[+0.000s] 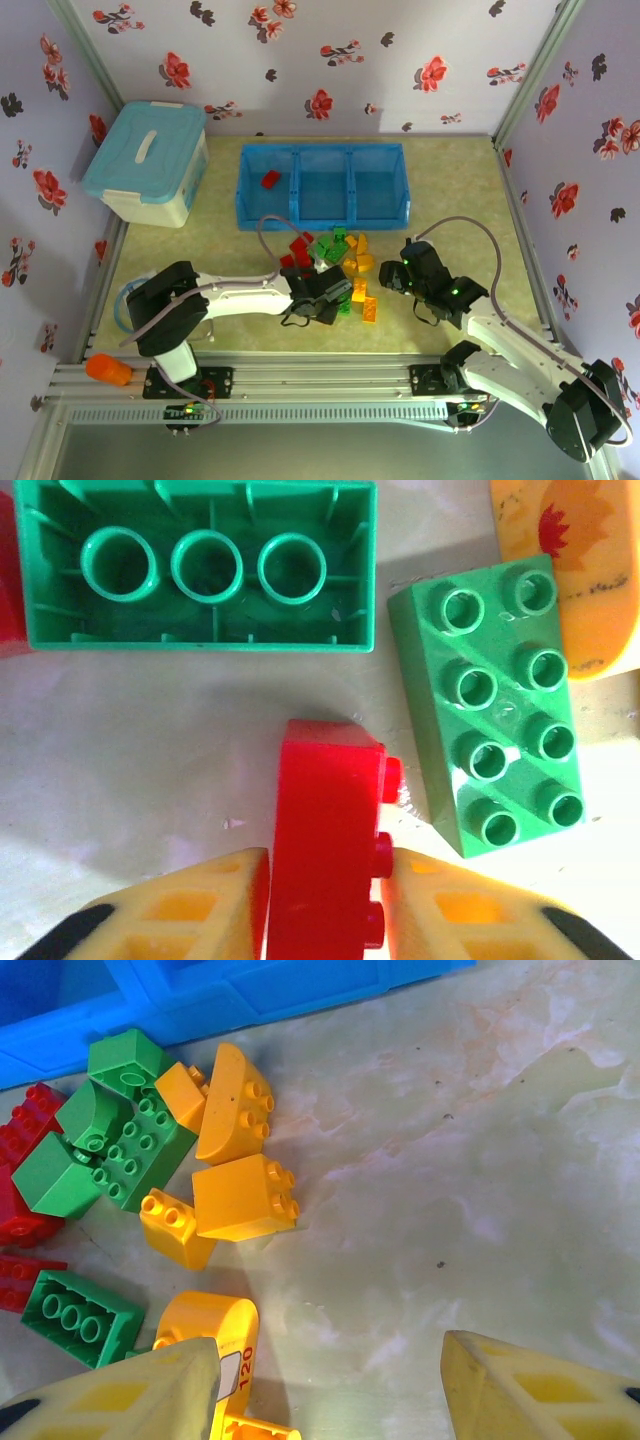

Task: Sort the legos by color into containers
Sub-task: Pick up the lego from the middle-left of the table, then place the lego in the container.

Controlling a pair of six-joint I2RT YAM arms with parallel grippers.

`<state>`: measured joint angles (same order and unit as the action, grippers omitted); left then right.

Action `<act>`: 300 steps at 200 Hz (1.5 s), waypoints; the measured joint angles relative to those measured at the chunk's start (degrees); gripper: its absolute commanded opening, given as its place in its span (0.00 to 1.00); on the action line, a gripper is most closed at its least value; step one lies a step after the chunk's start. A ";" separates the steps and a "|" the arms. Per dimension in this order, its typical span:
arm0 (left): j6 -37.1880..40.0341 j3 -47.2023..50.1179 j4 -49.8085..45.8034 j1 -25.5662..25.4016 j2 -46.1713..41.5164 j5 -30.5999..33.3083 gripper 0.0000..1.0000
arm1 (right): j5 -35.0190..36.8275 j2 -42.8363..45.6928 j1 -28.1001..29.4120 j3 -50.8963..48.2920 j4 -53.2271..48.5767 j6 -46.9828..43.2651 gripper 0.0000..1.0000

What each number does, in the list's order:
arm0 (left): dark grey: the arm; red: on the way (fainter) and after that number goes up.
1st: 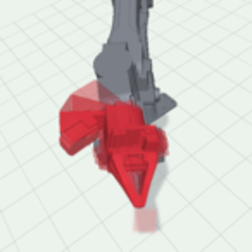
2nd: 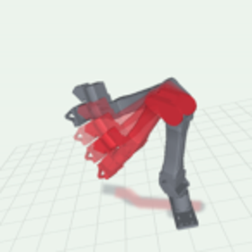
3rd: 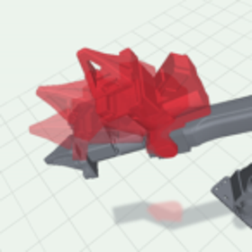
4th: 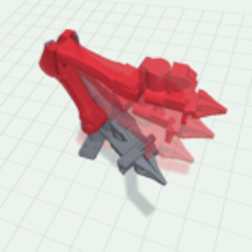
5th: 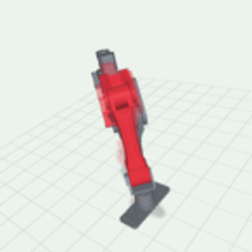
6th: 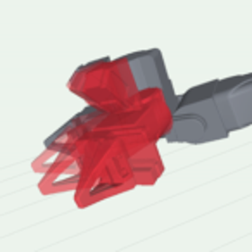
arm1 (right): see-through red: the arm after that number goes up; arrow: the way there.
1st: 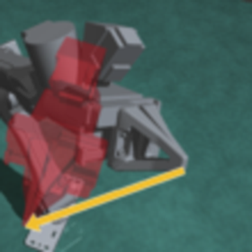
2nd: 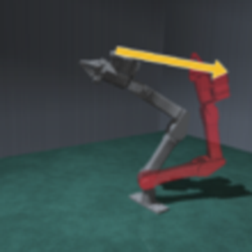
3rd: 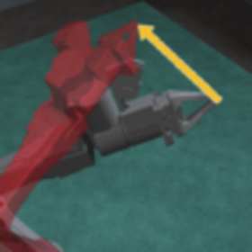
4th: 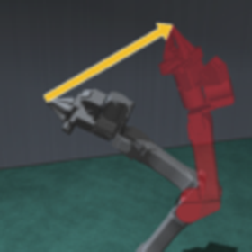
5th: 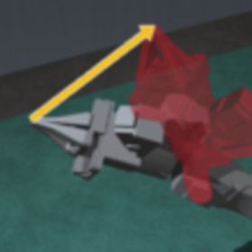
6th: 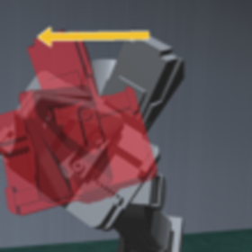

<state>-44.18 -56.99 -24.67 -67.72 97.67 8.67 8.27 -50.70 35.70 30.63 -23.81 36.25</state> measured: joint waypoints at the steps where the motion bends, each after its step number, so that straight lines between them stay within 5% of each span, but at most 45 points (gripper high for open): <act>1: -0.04 0.00 0.00 0.00 0.00 0.07 0.30 | 0.00 0.00 -0.02 -0.02 0.00 0.00 0.60; 39: 0.00 0.44 -0.76 0.37 -1.81 0.83 0.22 | 0.17 0.00 0.00 -0.98 0.33 0.02 0.60; 101: 1.09 1.77 -2.84 4.76 -12.44 1.75 0.22 | 0.59 0.00 0.00 -1.62 1.31 0.02 0.60; 180: 9.29 -0.50 -8.04 25.79 -25.22 1.60 0.22 | 0.59 0.11 0.00 -1.62 1.49 0.02 0.60; 239: 16.57 -11.67 -9.38 38.66 -20.61 -1.25 0.21 | 0.55 1.62 0.00 -1.62 1.44 0.26 0.59; 300: 20.44 -22.71 -9.33 44.81 -2.75 -4.72 0.22 | -0.59 1.29 0.37 -1.60 1.40 0.37 0.59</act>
<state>-23.75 -79.70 -34.00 -22.92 94.91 3.95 7.68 -49.41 36.07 29.04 -22.41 36.62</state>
